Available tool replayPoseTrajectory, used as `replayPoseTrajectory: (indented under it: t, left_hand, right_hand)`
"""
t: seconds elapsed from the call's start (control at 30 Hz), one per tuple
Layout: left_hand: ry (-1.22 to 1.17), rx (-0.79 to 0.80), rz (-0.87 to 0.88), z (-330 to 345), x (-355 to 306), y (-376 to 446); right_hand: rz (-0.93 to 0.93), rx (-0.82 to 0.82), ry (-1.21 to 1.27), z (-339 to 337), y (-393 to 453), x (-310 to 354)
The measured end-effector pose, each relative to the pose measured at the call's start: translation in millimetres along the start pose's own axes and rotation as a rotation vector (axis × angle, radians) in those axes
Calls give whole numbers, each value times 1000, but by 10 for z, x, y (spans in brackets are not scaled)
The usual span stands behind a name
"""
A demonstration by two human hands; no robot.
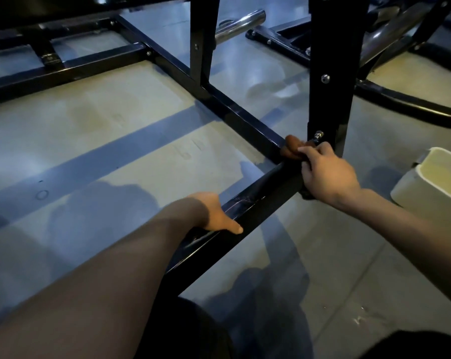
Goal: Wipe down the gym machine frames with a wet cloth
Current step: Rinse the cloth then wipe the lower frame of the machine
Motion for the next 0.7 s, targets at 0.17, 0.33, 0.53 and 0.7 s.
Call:
replayPoseTrajectory:
  t: [0.17, 0.33, 0.53, 0.7]
  left_hand:
    - [-62, 144, -70, 82, 149, -9]
    - [-52, 120, -54, 85, 107, -34]
    - [-63, 129, -49, 5, 33, -186]
    - [-35, 170, -90, 41, 46, -113]
  right_hand:
    - [-325, 176, 69, 10, -740, 731]
    - [-647, 210, 22, 41, -892, 807]
    - [-161, 94, -53, -104, -255, 405]
    - [-509, 303, 38, -80, -850, 975]
Point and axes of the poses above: each hand's wrist, its own y-axis towards the middle knuckle, its own z-axis out of the palm, x = y × z, the point moved 5 cm from there along y, towards the middle knuckle, and after that the axes turned 9 degrees about z, right-handed, at the moved point
